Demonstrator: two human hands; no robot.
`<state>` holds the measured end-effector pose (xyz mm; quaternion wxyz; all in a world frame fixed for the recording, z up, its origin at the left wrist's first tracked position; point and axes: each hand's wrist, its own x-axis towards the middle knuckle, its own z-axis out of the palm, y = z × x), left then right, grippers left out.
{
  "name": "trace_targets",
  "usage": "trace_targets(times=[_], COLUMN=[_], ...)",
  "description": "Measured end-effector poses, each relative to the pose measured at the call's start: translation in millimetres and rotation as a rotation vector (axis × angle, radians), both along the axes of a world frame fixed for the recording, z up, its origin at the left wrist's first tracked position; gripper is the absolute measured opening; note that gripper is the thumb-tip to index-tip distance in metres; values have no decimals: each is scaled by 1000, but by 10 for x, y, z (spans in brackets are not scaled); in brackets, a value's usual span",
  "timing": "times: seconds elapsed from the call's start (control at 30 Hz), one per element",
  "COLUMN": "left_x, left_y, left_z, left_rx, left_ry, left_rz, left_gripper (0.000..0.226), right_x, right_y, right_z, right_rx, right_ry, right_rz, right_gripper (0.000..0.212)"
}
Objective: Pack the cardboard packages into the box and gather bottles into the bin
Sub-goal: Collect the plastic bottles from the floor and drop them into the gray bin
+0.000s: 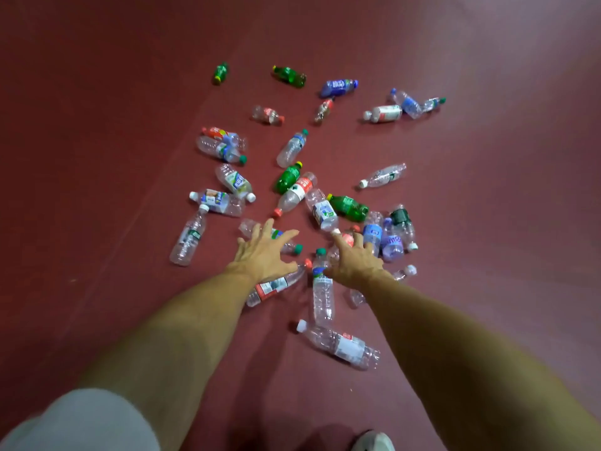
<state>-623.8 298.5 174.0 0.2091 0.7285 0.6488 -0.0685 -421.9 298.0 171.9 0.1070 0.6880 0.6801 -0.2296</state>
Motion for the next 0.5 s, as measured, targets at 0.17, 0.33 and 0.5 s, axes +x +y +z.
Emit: trace_targets(times=[0.17,0.33,0.5], left_x=[128,169,127], left_y=[16,-10,-35], left_z=[-1242,-1867,-2063], left_rx=[-55,-84,-140], left_ry=[6,68,165], left_rz=[-66,-118,-120], left_gripper=[84,89,93], right_x=[145,248,233], right_y=[71,28,-131], right_z=[-1242,-1851,-2052], right_rx=[10,5,-79], right_ry=[-135,-137,-110], right_rz=[161,163,151], right_gripper=[94,95,98])
